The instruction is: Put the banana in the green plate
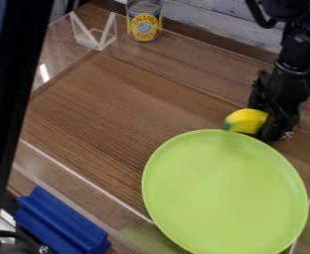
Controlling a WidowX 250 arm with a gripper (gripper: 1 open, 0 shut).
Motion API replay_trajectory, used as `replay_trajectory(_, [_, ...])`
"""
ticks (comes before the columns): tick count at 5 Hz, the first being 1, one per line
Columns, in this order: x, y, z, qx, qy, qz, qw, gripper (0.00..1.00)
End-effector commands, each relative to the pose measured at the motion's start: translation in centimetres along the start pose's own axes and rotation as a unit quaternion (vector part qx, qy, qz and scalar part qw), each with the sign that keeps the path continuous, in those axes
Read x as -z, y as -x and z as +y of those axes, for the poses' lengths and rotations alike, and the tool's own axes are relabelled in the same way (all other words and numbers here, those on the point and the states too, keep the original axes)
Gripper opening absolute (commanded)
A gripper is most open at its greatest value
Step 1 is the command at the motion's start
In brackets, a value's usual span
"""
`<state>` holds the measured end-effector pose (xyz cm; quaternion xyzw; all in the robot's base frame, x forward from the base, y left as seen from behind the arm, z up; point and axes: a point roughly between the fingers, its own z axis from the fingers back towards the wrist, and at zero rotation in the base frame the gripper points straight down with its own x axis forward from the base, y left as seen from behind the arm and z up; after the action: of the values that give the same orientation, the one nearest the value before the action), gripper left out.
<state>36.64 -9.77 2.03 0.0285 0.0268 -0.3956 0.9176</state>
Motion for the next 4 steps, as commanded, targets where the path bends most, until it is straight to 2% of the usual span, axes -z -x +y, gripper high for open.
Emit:
replay_trajectory(1, [-0.7, -0.11, 0.72, 0.003, -0.011, -0.009, 0.9999, 0.0])
replay_trajectory(4, [-0.47, 0.75, 1.23, 0.017, -0.01, -0.001, 0.9998, 0.0])
